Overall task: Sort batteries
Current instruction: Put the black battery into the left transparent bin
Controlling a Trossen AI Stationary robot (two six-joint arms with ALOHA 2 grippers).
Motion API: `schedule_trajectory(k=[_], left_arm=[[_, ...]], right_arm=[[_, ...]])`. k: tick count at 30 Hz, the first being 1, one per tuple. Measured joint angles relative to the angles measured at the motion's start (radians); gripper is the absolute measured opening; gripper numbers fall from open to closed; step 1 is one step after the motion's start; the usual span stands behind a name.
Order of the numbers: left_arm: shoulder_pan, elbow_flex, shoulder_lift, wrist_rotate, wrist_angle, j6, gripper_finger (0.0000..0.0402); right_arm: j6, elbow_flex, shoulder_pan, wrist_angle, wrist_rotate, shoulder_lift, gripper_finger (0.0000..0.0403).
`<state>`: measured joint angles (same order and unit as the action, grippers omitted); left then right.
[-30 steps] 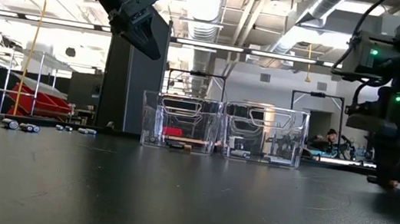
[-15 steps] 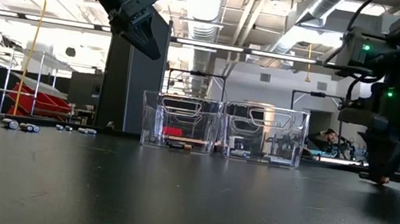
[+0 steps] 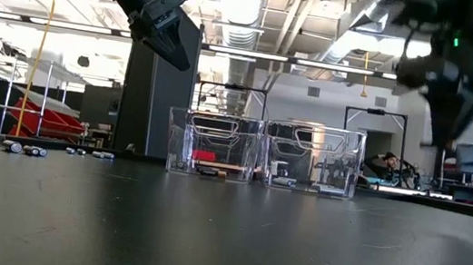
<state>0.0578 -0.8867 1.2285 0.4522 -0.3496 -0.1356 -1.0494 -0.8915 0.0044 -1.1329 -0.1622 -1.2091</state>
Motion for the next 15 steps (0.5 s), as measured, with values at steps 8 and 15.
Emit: schedule_trajectory(k=[8, 15], left_arm=[[0.000, 0.000, 0.000, 0.000, 0.000, 0.000, 0.0082], [0.000, 0.000, 0.000, 0.000, 0.000, 0.000, 0.0082]], right_arm=[[0.037, -0.325, -0.022, -0.219, -0.140, -0.002, 0.0053], [0.285, -0.540, -0.138, -0.002, -0.192, -0.095, 0.0053]])
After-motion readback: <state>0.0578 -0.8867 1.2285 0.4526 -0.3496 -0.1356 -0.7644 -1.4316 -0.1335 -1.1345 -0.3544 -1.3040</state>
